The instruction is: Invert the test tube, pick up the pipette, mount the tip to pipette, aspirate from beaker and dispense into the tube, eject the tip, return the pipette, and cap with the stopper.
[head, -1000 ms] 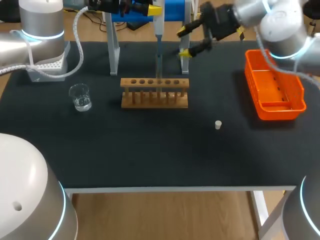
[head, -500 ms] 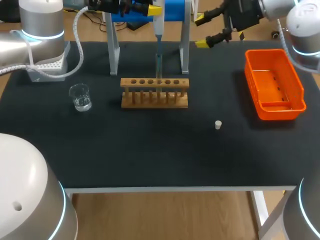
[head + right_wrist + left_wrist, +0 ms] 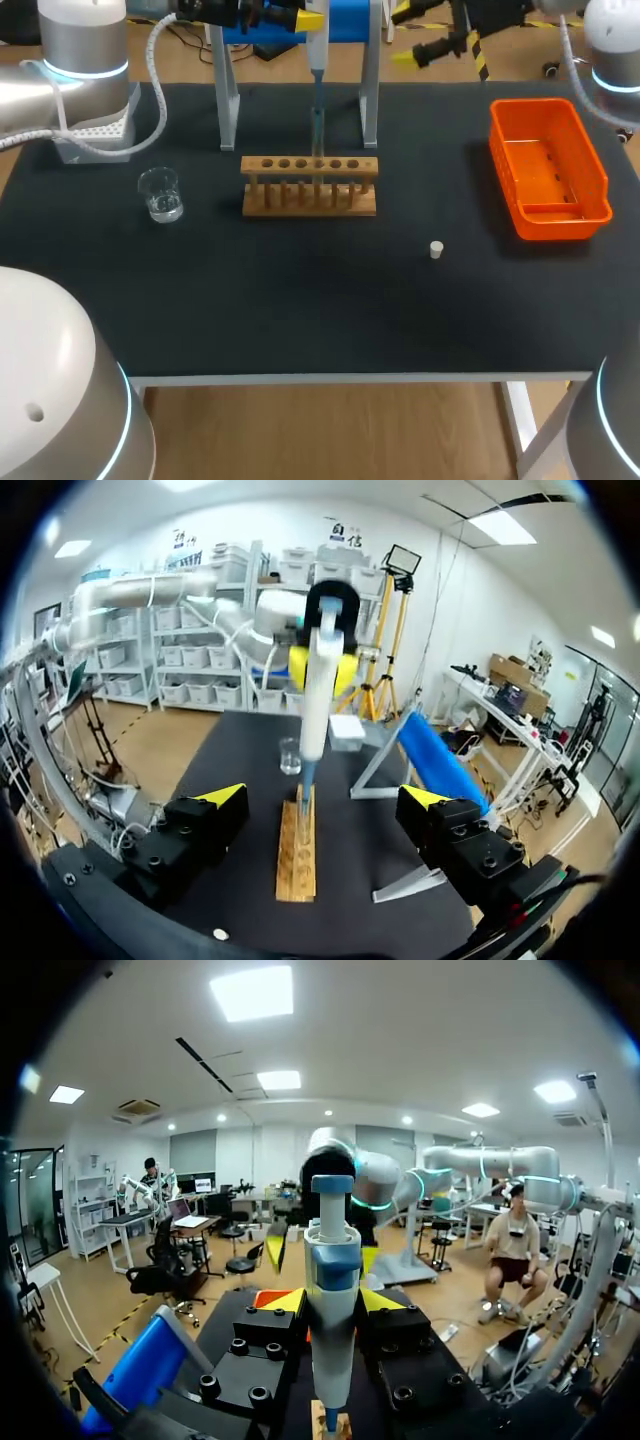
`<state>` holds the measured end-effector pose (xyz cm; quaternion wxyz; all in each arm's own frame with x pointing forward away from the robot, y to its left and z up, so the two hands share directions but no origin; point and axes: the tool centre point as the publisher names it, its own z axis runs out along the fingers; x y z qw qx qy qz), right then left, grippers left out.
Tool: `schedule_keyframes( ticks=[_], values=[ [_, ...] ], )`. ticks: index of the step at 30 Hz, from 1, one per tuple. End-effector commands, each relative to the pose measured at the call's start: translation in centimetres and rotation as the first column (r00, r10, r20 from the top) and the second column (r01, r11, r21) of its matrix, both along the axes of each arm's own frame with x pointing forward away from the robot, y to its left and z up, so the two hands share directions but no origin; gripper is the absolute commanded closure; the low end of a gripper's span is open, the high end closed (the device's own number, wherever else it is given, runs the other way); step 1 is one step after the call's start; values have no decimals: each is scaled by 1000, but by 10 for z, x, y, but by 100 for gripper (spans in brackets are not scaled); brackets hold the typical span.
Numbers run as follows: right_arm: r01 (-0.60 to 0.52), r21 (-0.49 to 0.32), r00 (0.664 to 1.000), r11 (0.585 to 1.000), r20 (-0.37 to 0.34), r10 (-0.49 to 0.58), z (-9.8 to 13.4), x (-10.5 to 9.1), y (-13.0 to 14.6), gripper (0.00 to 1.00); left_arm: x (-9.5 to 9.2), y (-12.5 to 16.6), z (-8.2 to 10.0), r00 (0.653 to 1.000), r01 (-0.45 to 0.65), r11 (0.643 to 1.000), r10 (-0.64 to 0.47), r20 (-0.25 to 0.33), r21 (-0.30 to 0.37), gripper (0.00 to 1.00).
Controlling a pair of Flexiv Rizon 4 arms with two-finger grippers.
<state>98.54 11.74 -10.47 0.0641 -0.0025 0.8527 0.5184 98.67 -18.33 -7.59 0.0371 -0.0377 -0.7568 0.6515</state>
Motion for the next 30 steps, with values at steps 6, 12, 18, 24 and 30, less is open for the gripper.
schedule_keyframes(
  ticks=[6,12,18,24,30],
  values=[
    [-13,33,998,999,62,11,64,-21,18,2,1,0,0,1000,3,1000,-3,-1,2,100],
    [18,-1,999,1000,38,-18,82,-18,44,100,1,0,0,1000,3,1000,-3,-1,2,100],
    [17,-3,999,1000,37,-17,82,-18,46,100,1,0,0,1000,3,1000,-3,-1,2,100],
    [17,-3,999,1000,37,-17,82,-18,46,100,1,0,0,1000,3,1000,-3,-1,2,100],
    [17,-3,999,1000,37,-17,82,-18,46,100,1,0,0,1000,3,1000,-3,-1,2,100]
  ],
)
